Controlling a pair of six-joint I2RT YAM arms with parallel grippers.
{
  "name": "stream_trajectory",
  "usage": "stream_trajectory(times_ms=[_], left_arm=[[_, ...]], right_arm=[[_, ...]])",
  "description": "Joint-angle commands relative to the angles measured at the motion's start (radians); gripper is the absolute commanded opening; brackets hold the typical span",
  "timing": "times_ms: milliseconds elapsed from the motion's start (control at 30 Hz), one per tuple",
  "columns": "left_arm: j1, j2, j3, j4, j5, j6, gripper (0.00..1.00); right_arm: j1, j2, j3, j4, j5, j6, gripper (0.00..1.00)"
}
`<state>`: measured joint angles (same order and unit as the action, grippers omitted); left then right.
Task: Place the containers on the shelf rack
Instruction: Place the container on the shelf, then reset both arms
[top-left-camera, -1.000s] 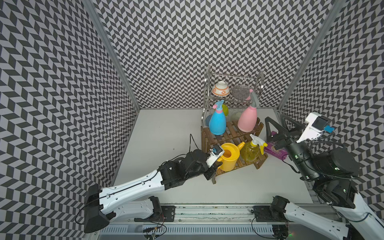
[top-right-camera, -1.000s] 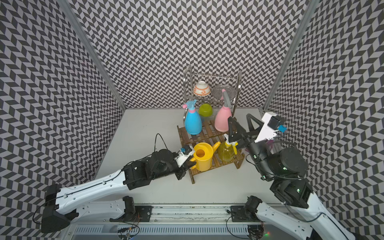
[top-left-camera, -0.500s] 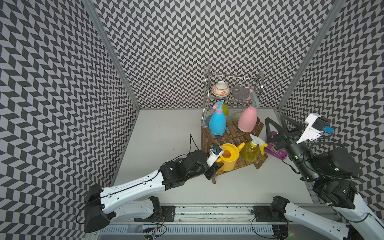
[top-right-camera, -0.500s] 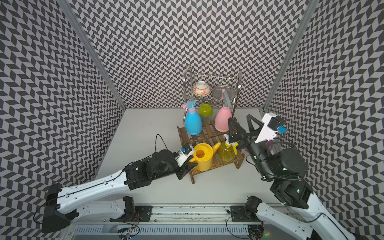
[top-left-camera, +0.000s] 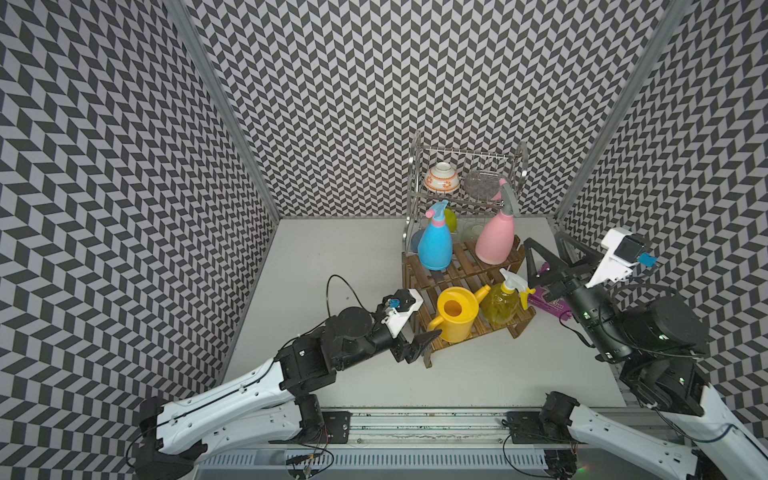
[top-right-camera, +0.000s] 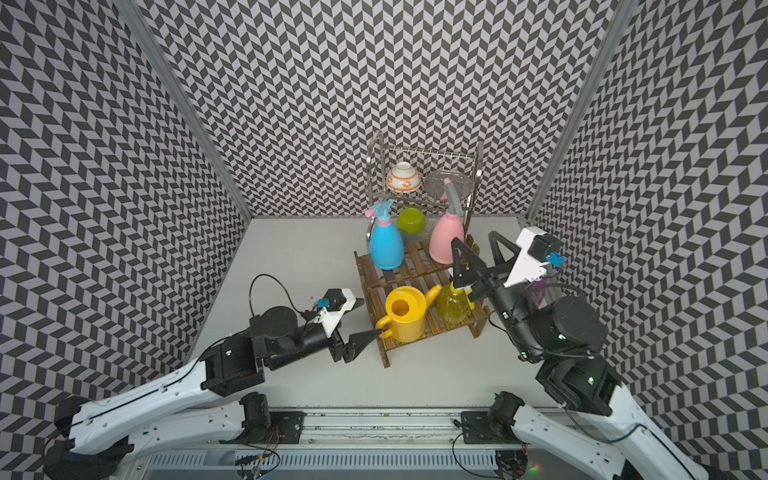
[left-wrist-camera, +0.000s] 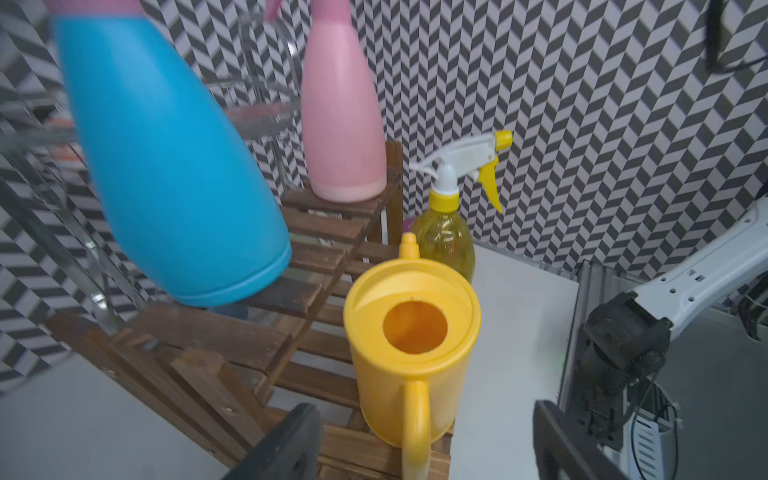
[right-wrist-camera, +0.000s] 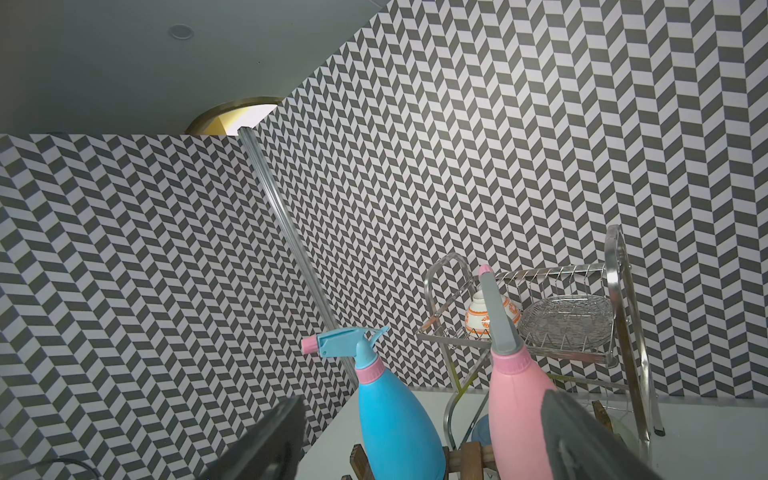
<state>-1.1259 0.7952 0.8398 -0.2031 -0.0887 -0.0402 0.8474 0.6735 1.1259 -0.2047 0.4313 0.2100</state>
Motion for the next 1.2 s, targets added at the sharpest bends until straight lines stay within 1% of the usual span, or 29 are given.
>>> stream_trajectory(times_ms=[0, 67, 167, 233, 367, 500, 667, 833, 967, 1100, 1167], left_arm=[[0.001, -0.054, -0.011, 0.105, -0.051, 0.023, 0.86], [0.006, -0.073, -0.007, 0.12, -0.096, 0.023, 0.88], [0.018, -0.104, -0.013, 0.143, -0.194, 0.006, 0.99], [0.035, -0.12, -0.023, 0.146, -0.234, -0.011, 1.0], [0.086, -0.15, -0.048, 0.134, -0.239, -0.063, 1.0], [0.112, -0.198, -0.074, 0.116, -0.244, -0.104, 1.0], [0.116, -0.263, -0.098, 0.085, -0.268, -0.129, 1.0], [0.118, -0.308, -0.111, 0.068, -0.314, -0.126, 1.0], [0.117, -0.315, -0.115, 0.055, -0.355, -0.116, 1.0], [0.119, -0.358, -0.119, 0.036, -0.395, -0.102, 1.0], [0.12, -0.365, -0.121, 0.032, -0.413, -0.091, 1.0]], right_arm=[[-0.005, 0.0, -0.018, 0.048, -0.011, 0.005, 0.91], [-0.005, -0.002, -0.028, 0.055, -0.007, 0.002, 0.92], [-0.006, 0.002, -0.047, 0.087, 0.013, -0.017, 0.92], [-0.013, 0.016, -0.05, 0.117, 0.018, -0.038, 0.92], [-0.065, 0.07, -0.013, 0.161, -0.017, -0.057, 0.92], [-0.174, 0.115, 0.024, 0.18, -0.103, -0.028, 0.92], [-0.309, 0.155, 0.066, 0.211, -0.186, -0.005, 0.91], [-0.437, 0.217, 0.148, 0.224, -0.25, 0.004, 0.91], [-0.567, 0.272, 0.196, 0.224, -0.332, 0.038, 0.91], [-0.723, 0.31, 0.201, 0.214, -0.431, 0.085, 0.92], [-0.774, 0.318, 0.175, 0.219, -0.443, 0.104, 0.92]])
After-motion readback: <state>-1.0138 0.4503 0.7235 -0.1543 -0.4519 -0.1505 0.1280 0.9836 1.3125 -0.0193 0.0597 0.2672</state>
